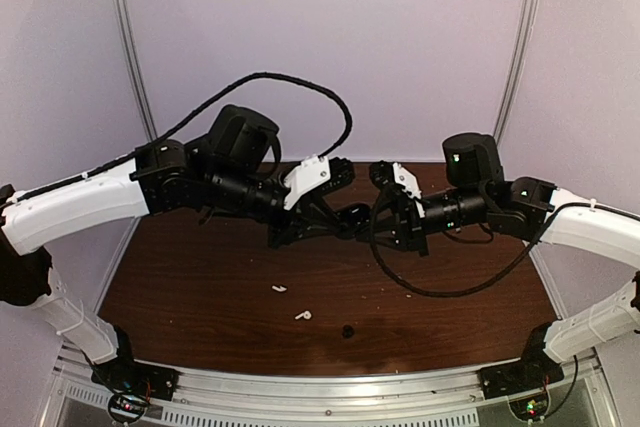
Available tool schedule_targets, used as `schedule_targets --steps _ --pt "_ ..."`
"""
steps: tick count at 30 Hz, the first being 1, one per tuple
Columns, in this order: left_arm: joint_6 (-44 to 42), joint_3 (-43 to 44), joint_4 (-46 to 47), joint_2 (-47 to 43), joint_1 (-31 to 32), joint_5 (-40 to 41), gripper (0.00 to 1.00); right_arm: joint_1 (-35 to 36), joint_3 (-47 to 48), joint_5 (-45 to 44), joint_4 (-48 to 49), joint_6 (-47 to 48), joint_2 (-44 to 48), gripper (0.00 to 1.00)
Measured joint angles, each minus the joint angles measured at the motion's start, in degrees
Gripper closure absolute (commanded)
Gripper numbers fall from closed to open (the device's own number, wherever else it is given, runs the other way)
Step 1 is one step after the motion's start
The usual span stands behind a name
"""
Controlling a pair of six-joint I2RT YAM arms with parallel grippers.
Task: Insert the wireless bluetooth earbuds into the charging case
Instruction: Insert the left earbud into the left side groove of the charging case, then adjust the left earbud in the left side groove of the charging case.
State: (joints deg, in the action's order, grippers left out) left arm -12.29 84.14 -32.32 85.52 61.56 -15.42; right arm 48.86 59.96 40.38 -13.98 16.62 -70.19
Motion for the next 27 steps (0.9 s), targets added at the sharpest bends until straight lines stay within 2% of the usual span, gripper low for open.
schedule_targets --steps 8,17,27 --pt "0.5 0.7 -1.7 -0.3 0.0 0.3 0.78 0.0 0.0 0.0 0.1 0.0 0.2 1.00" --pt "0.4 -0.3 0.0 -4.9 0.0 0.2 0.86 0.0 0.0 -0.1 0.5 -0.1 0.3 1.00" --pt "-0.2 -0.3 0.9 -4.1 0.0 0.0 0.89 0.0 0.0 -0.1 1.7 -0.6 0.4 1.00"
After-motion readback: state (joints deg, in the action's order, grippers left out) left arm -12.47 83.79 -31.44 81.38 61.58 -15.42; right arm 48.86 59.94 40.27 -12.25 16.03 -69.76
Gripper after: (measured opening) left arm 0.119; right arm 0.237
